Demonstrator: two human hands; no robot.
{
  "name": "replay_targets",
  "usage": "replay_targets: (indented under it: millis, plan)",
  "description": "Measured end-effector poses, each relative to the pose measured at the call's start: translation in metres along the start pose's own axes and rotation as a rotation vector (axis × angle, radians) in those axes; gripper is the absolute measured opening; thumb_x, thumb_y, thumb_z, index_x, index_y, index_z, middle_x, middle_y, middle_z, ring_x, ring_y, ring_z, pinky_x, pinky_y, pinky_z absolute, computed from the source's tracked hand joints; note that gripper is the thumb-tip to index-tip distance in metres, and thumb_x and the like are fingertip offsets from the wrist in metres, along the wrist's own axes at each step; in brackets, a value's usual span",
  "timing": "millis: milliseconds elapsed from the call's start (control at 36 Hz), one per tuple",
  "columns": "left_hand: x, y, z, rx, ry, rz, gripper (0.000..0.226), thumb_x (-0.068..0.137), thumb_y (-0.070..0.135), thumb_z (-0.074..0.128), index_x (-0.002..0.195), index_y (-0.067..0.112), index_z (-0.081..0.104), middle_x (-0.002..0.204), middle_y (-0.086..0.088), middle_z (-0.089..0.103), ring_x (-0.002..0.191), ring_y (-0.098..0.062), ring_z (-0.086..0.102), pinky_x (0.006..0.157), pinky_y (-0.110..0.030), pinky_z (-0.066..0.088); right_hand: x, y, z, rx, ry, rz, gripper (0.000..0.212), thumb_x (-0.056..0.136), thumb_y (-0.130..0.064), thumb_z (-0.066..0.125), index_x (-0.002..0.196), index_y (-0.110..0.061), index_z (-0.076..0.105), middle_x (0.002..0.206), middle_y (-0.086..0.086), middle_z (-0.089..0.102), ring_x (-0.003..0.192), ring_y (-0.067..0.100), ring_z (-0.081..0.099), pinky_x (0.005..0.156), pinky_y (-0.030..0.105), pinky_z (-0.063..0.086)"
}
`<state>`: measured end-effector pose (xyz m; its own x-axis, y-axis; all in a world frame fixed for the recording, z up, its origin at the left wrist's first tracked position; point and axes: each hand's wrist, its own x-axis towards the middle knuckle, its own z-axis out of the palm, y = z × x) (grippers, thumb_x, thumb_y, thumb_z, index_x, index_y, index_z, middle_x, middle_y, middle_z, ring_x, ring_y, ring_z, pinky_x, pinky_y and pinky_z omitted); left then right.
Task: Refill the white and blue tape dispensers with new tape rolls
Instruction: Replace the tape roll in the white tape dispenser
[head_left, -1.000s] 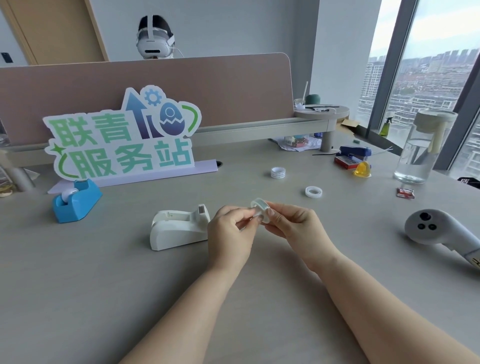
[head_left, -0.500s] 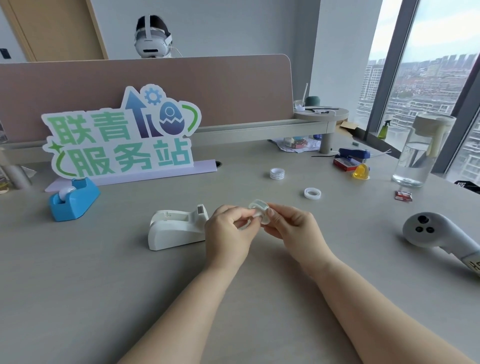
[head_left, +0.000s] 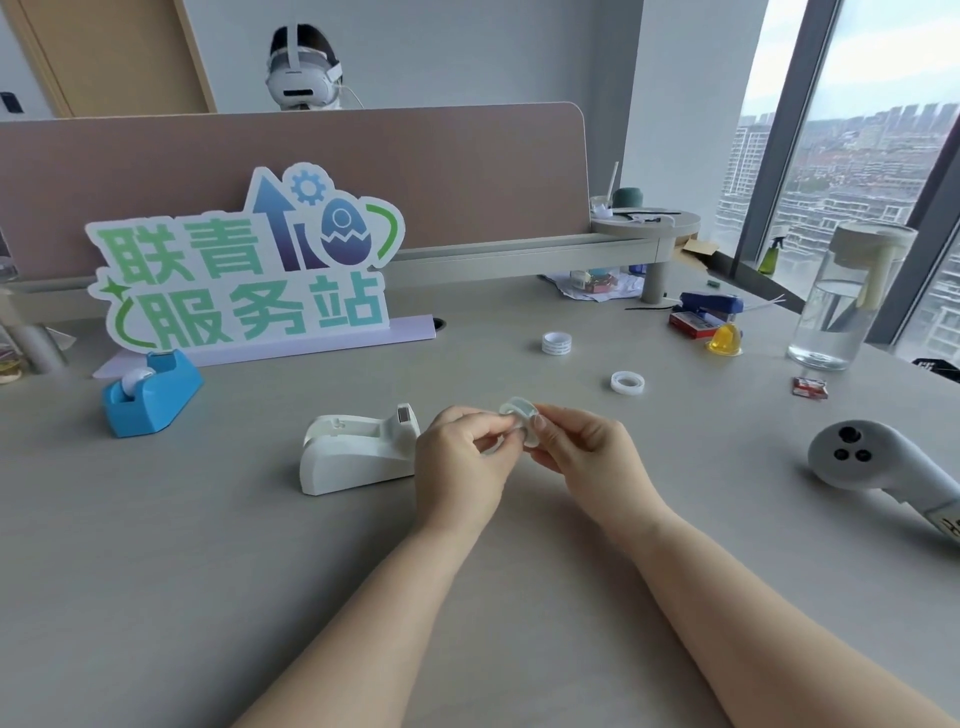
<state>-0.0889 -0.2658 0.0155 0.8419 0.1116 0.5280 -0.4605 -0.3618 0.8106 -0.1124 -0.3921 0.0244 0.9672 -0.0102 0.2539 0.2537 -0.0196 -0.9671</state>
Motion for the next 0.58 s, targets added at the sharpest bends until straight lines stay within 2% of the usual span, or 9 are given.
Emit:
replay_targets:
  millis: [111, 250, 389, 472, 528, 583]
  plan:
    - [0.002, 0.0, 0.0, -0.017, -0.021, 0.024, 0.013, 0.076, 0.011, 0.075, 0.089, 0.014, 0.075, 0.088, 0.007, 0.061, 0.08, -0.002, 0.064, 0.07, -0.006, 0.047, 0.001, -0.001, -0.002, 0.08, 0.016, 0.049, 0.014, 0.09, -0.015, 0.059, 0.094, -0.018, 0.073, 0.1, 0.022, 0.071, 0.093, 0.023, 0.067, 0.091, 0.036, 0.053]
    - [-0.001, -0.003, 0.0, -0.004, -0.162, 0.071, 0.023, 0.083, 0.009, 0.068, 0.104, 0.016, 0.071, 0.101, 0.016, 0.054, 0.095, -0.005, 0.063, 0.086, -0.014, 0.05, 0.003, 0.0, -0.008, 0.127, 0.045, 0.102, 0.018, 0.092, -0.018, 0.056, 0.099, -0.01, 0.071, 0.098, 0.016, 0.074, 0.096, 0.023, 0.07, 0.092, 0.034, 0.054]
    - [0.001, -0.002, -0.004, -0.045, -0.128, 0.052, 0.016, 0.08, 0.011, 0.071, 0.092, 0.021, 0.074, 0.095, 0.012, 0.054, 0.086, 0.002, 0.061, 0.077, -0.012, 0.049, 0.004, 0.0, -0.01, 0.136, 0.02, 0.111, 0.023, 0.089, -0.02, 0.061, 0.103, -0.003, 0.067, 0.1, 0.02, 0.072, 0.098, 0.029, 0.069, 0.091, 0.033, 0.054]
    - [0.002, -0.002, -0.007, -0.068, -0.12, 0.017, 0.018, 0.075, 0.016, 0.076, 0.082, 0.03, 0.067, 0.097, 0.007, 0.055, 0.078, 0.001, 0.061, 0.07, -0.008, 0.046, 0.005, 0.0, -0.012, 0.139, -0.003, 0.133, 0.023, 0.089, -0.019, 0.061, 0.104, -0.002, 0.065, 0.1, 0.019, 0.072, 0.096, 0.026, 0.07, 0.086, 0.028, 0.056]
    - [0.002, -0.003, -0.007, -0.078, -0.125, -0.033, 0.027, 0.072, 0.02, 0.078, 0.09, 0.03, 0.061, 0.103, 0.009, 0.055, 0.083, 0.002, 0.058, 0.07, -0.008, 0.046, 0.006, 0.0, -0.013, 0.136, -0.019, 0.15, 0.022, 0.089, -0.018, 0.061, 0.104, -0.002, 0.065, 0.098, 0.016, 0.073, 0.093, 0.022, 0.071, 0.083, 0.025, 0.056]
    - [0.002, -0.005, -0.007, -0.144, -0.193, -0.113, 0.042, 0.073, 0.023, 0.078, 0.109, 0.027, 0.057, 0.114, 0.01, 0.055, 0.095, 0.004, 0.057, 0.079, -0.012, 0.047, 0.007, 0.001, -0.015, 0.138, -0.038, 0.162, 0.021, 0.089, -0.018, 0.061, 0.103, -0.003, 0.065, 0.095, 0.012, 0.073, 0.089, 0.018, 0.071, 0.083, 0.025, 0.056]
